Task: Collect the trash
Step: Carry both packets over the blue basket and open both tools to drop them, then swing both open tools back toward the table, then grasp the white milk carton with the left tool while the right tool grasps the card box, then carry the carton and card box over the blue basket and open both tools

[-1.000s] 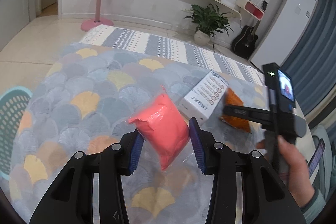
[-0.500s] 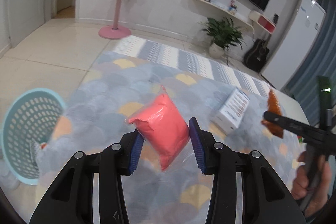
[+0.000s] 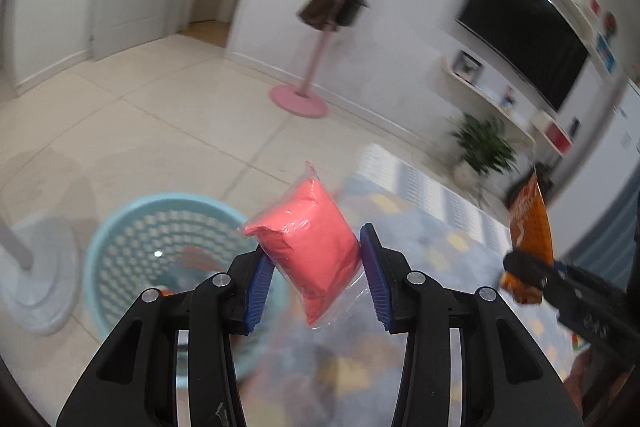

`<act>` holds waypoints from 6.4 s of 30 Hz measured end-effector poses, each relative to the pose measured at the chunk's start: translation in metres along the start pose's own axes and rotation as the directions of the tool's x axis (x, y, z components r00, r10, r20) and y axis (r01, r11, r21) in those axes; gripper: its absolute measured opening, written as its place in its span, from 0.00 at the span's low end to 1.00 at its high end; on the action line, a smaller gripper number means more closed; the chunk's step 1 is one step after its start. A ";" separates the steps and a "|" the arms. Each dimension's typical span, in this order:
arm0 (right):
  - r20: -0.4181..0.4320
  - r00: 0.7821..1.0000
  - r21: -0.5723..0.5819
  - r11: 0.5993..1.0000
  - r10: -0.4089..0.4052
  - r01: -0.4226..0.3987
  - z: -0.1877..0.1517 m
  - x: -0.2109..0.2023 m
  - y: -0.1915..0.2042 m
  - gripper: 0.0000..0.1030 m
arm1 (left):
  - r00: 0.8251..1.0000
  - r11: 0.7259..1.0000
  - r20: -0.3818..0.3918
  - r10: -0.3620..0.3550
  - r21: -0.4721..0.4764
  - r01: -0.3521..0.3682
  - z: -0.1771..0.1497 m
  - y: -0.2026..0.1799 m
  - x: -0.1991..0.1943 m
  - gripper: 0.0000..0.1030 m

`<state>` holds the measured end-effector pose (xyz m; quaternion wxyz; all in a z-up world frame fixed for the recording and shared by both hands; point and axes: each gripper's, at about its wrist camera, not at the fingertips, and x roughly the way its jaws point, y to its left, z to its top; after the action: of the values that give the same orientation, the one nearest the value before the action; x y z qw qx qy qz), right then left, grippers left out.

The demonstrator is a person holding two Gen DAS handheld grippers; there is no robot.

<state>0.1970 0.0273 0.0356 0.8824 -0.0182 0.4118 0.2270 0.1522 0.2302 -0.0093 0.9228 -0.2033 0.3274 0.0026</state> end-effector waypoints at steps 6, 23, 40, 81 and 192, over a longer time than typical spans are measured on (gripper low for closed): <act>-0.108 0.989 -0.012 0.994 0.103 -0.104 0.008 0.065 0.066 0.27 | 0.997 0.984 -0.054 0.048 -0.171 -0.057 0.005 0.083 0.016 0.40; -0.273 0.955 0.111 0.990 0.115 -0.088 -0.003 0.186 0.105 0.53 | 0.977 0.966 -0.171 0.127 -0.204 -0.161 -0.009 0.150 0.031 0.62; -0.159 0.977 0.168 0.979 0.140 -0.113 -0.004 0.125 0.068 0.71 | 0.996 0.979 -0.055 0.075 -0.183 -0.084 0.008 0.112 -0.008 0.65; -0.124 0.977 0.131 0.973 -0.174 0.190 -0.311 -0.125 -0.097 0.72 | 0.930 0.842 -0.274 -0.243 0.417 0.343 -0.128 -0.261 0.065 0.74; -0.133 0.976 0.104 0.982 0.172 -0.158 0.002 0.132 0.088 0.64 | 0.961 0.969 -0.185 0.208 -0.092 -0.227 -0.019 0.133 0.041 0.70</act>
<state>0.2358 0.1578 -0.0466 0.8289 0.0411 0.4835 0.2783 0.1542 0.3400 -0.0976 0.8719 -0.2170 0.4263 0.1047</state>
